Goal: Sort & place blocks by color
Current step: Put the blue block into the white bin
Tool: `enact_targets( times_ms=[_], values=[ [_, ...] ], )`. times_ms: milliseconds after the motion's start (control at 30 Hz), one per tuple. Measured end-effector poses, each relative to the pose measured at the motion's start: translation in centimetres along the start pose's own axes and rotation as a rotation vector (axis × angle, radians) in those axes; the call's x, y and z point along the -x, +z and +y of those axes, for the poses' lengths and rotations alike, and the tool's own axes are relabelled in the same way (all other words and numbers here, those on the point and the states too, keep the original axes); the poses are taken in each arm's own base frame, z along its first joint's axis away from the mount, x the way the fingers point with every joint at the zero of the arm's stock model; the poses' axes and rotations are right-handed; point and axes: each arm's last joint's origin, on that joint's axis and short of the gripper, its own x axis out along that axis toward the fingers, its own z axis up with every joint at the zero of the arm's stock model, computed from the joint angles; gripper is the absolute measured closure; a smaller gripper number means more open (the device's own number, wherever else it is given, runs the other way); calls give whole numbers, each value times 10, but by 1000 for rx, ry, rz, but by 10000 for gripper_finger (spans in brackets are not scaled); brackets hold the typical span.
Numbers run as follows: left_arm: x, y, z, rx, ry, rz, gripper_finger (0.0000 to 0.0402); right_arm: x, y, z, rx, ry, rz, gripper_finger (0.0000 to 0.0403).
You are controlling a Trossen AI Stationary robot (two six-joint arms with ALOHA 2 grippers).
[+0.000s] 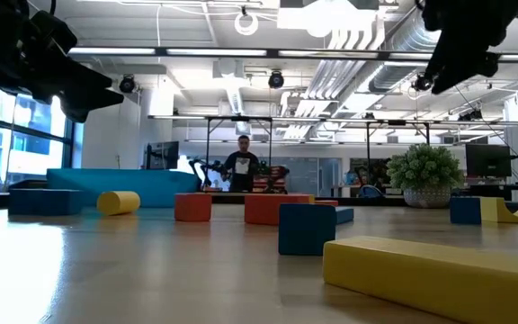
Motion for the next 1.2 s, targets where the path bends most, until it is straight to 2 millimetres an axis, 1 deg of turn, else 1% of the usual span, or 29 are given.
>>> enact_targets(
  times_ms=[233,433,633,733,900,1200],
  values=[
    [0,0,0,0,0,0,188,-33,0,13,-13,-47,175,183],
    [0,0,0,0,0,0,188,-61,-4,20,-41,-127,312,183],
    [0,0,0,1,0,0,188,-86,-10,26,-41,-164,445,183],
    [0,0,0,39,0,0,188,-98,-13,28,-42,-176,513,183],
    [0,0,0,120,0,0,188,-114,-19,30,-36,-213,583,183],
    [0,1,0,164,-3,-9,188,-133,-25,31,-21,-256,652,183]
  ],
)
